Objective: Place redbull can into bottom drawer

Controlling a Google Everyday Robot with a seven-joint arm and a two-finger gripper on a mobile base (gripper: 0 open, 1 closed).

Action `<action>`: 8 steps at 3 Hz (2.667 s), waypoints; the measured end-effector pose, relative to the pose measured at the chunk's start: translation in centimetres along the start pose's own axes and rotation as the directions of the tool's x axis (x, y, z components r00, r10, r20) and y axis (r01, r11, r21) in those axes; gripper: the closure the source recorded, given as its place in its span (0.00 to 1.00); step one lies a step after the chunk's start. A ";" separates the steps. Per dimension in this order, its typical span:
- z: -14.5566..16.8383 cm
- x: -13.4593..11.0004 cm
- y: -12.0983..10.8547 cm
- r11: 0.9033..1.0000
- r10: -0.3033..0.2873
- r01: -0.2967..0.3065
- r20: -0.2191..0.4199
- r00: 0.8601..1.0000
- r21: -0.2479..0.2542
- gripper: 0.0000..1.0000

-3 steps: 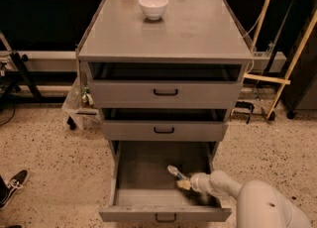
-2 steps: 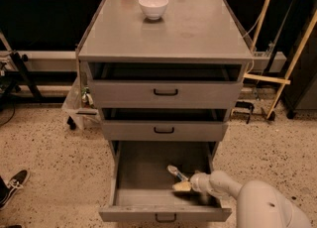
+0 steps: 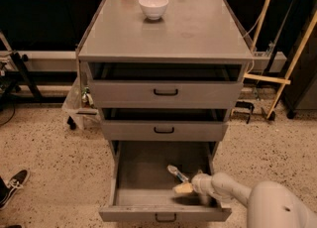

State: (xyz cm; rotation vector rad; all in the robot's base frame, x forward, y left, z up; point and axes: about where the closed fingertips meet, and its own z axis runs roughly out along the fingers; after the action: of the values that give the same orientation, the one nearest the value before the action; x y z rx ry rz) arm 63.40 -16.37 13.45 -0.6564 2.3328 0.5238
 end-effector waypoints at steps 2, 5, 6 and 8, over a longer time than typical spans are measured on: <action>-16.9 -13.9 -2.6 0.938 -0.226 0.150 0.225 0.948 0.313 0.00; -36.2 -22.2 -2.7 0.805 -0.323 0.074 0.331 0.887 0.588 0.00; -38.8 -24.1 -3.0 0.821 -0.325 0.065 0.370 0.871 0.568 0.00; -67.8 -37.9 -5.1 0.704 -0.524 0.033 0.488 0.698 0.709 0.00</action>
Offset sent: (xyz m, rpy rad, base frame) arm -0.2063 0.0555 0.3691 -0.3539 -0.5818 -0.0593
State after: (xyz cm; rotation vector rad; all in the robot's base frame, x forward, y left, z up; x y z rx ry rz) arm 59.02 -43.55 86.26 -0.3885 1.4928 -0.2307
